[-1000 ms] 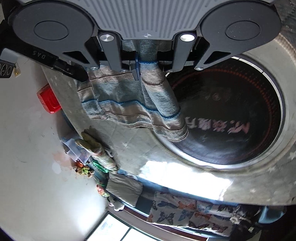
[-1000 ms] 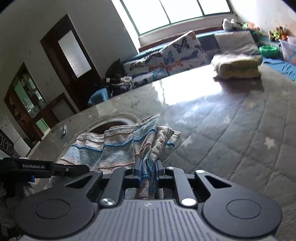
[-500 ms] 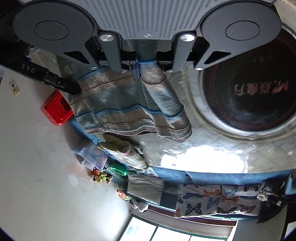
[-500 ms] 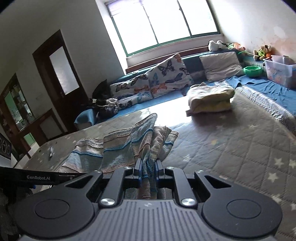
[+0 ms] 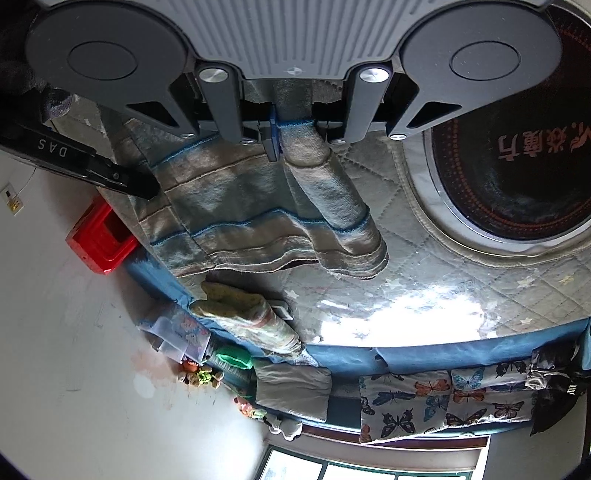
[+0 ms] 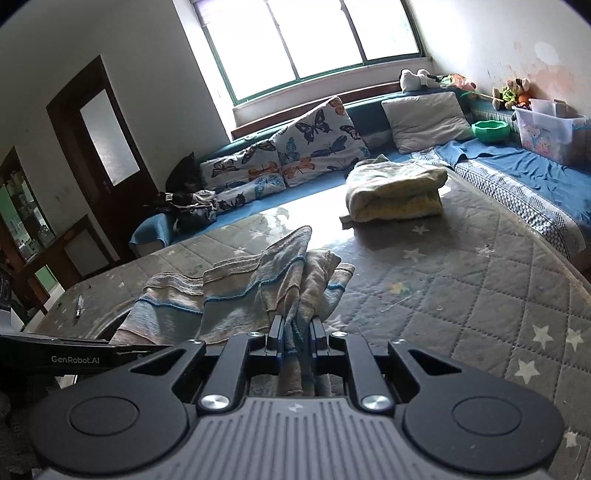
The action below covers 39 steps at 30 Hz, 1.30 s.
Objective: Fold clothes
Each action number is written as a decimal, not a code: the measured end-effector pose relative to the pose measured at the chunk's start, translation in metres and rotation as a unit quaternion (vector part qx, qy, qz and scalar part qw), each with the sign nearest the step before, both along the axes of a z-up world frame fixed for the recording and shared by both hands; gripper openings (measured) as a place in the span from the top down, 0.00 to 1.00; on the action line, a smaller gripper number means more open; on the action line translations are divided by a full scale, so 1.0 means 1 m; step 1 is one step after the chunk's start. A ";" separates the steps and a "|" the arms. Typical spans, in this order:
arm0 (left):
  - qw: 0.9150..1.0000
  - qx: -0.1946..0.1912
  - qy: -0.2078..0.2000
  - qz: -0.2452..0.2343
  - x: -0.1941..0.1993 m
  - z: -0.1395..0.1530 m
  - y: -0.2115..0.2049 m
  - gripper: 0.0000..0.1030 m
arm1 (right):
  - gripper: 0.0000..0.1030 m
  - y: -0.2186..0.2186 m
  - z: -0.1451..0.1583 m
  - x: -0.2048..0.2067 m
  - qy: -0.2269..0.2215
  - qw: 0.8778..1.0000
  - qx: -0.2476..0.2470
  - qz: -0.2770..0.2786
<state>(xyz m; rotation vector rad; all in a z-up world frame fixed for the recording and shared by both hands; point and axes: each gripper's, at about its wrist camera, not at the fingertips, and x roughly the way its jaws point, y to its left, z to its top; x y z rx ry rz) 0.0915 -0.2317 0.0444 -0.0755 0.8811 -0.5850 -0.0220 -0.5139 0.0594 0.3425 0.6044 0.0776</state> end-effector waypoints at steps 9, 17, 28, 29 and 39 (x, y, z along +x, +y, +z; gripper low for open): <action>1.000 0.023 0.010 0.000 0.010 -0.010 -0.013 0.84 | 0.89 -0.008 -0.015 0.014 0.019 1.000 0.004 -0.001; 0.999 0.035 0.021 0.000 0.015 -0.020 -0.016 0.83 | 0.89 -0.011 -0.028 0.022 0.035 0.999 0.006 -0.003; 0.999 0.044 0.023 0.003 0.015 -0.027 -0.011 0.76 | 0.82 -0.012 -0.040 0.031 0.060 0.998 -0.001 -0.013; 0.999 0.046 0.022 0.005 0.015 -0.027 -0.010 0.75 | 0.81 -0.013 -0.040 0.031 0.062 0.998 -0.002 -0.015; 0.997 0.061 0.010 0.035 0.013 -0.031 0.006 0.54 | 0.57 -0.011 -0.037 0.024 0.054 0.998 -0.017 -0.022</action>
